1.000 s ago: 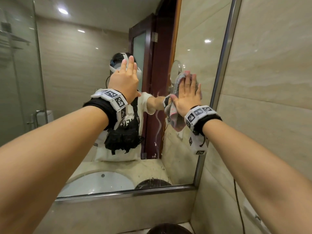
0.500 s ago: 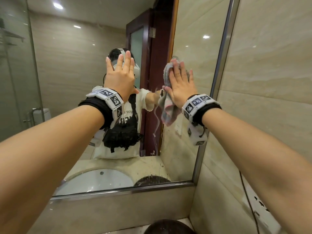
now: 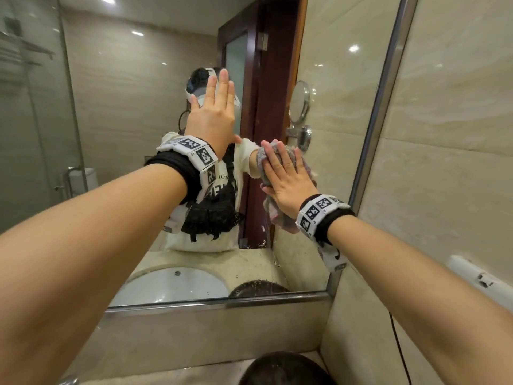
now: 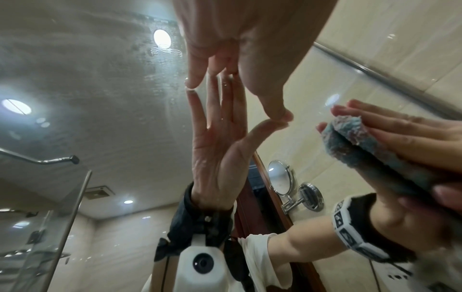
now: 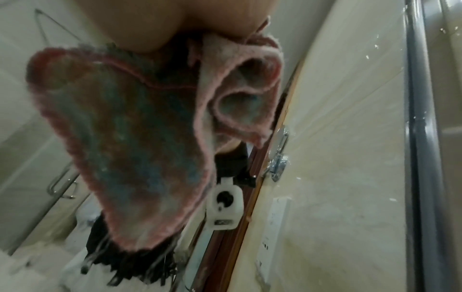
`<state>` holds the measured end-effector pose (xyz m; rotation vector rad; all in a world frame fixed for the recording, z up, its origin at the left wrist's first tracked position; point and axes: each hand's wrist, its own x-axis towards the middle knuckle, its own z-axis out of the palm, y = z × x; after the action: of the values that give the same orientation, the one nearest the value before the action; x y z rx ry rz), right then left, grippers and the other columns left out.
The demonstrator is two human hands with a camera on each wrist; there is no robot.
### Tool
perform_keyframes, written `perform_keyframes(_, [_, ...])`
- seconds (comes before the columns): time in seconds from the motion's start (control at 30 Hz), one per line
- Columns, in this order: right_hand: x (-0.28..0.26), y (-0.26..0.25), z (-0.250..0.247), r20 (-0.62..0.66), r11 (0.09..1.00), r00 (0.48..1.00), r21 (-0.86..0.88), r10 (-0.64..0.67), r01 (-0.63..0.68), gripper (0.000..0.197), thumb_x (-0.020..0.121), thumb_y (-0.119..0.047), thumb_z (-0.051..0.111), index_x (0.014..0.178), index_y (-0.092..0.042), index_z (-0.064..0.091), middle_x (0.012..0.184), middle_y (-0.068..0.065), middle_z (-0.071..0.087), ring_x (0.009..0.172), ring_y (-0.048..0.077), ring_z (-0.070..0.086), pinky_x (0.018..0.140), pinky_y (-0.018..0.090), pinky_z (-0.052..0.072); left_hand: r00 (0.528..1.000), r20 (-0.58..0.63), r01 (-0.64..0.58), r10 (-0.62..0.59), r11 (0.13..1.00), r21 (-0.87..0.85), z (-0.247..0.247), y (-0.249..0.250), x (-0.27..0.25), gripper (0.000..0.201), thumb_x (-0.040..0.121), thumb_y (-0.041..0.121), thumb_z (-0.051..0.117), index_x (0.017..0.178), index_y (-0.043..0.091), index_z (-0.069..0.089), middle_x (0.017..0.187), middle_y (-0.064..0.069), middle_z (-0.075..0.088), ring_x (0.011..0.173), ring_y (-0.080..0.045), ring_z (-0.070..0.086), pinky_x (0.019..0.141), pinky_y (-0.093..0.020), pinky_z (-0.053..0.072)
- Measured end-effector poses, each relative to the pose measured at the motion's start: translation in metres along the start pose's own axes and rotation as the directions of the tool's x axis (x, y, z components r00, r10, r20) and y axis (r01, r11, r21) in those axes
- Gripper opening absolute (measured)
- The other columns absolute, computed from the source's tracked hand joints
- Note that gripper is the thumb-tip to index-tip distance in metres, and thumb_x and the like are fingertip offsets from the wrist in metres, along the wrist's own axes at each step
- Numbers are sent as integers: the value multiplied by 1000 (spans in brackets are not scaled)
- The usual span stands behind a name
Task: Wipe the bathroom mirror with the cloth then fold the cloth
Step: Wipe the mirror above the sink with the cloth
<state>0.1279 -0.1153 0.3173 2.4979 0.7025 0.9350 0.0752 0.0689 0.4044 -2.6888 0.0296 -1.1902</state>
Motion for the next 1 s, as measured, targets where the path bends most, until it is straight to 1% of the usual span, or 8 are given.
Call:
perform_keyframes(0.1, [4, 15, -8, -87, 999, 996, -36, -24, 21, 66, 96, -39, 26, 148, -11, -2, 159, 11, 0, 145, 29, -9, 116, 47, -12, 1000, -6, 2, -2, 1000, -2, 1, -1, 1, 98, 83, 45, 58, 148, -1, 1, 156, -20, -7, 145, -35, 0, 112, -57, 21])
perform_keyframes(0.17, [12, 28, -21, -86, 981, 979, 86, 184, -176, 68, 100, -42, 22, 145, -12, -19, 155, 7, -24, 140, 26, -26, 114, 46, -16, 1000, -8, 1, -1, 1000, -20, 2, -1, 1, 98, 83, 45, 58, 148, -2, 1, 156, -20, -8, 145, -35, 0, 113, -57, 20])
perform_keyframes(0.23, [19, 34, -34, -68, 928, 935, 170, 348, -332, 69, 100, -44, 21, 146, -11, -18, 155, 8, -25, 142, 27, -24, 114, 46, -14, 1000, -7, 3, -3, 1000, -18, 2, -1, 0, 98, 83, 45, 58, 148, -1, 0, 156, -20, -8, 145, -35, 0, 113, -57, 20])
perform_keyframes(0.4, [22, 14, -29, -60, 881, 904, 258, 423, -396, 70, 99, -47, 20, 148, -10, -14, 156, 10, -20, 144, 30, -18, 114, 47, -13, 1000, -9, 1, -2, 1000, -30, 2, -1, 0, 99, 83, 43, 59, 148, -1, 0, 156, -19, -8, 145, -35, -1, 113, -56, 19])
perform_keyframes(0.6, [2, -25, -4, -34, 927, 952, 240, 304, -288, 70, 99, -44, 22, 136, -12, -30, 155, 11, -25, 143, 31, -22, 111, 49, -19, 1000, -23, 4, -5, 999, -37, 5, -1, 0, 99, 83, 42, 60, 148, -1, 0, 157, -18, -8, 145, -34, -1, 114, -56, 18])
perform_keyframes(0.73, [1, -27, 0, -20, 923, 957, 268, 291, -275, 69, 99, -45, 22, 132, -15, -31, 146, 1, -35, 143, 29, -23, 108, 46, -23, 999, -36, 14, -17, 997, -77, 6, 0, -3, 99, 84, 43, 60, 149, 3, -4, 157, -12, -11, 145, -32, -6, 115, -55, 12])
perform_keyframes(0.87, [1, -25, 0, -12, 931, 962, 256, 273, -261, 72, 98, -47, 22, 131, -17, -34, 155, 6, -26, 141, 26, -27, 108, 46, -23, 998, -69, 6, -11, 997, -73, 22, 3, -27, 106, 82, 60, 52, 148, 8, -12, 157, -9, -17, 144, -31, -13, 115, -54, 4])
perform_keyframes(1.0, [1, -26, 1, -34, 931, 959, 252, 281, -264, 75, 98, -50, 23, 127, -18, -39, 155, 6, -25, 135, 22, -35, 106, 44, -26, 997, -64, 39, -41, 999, -38, 53, 5, -66, 93, 86, 65, 38, 150, 14, -8, 157, -11, -15, 145, -31, -11, 109, -65, 1])
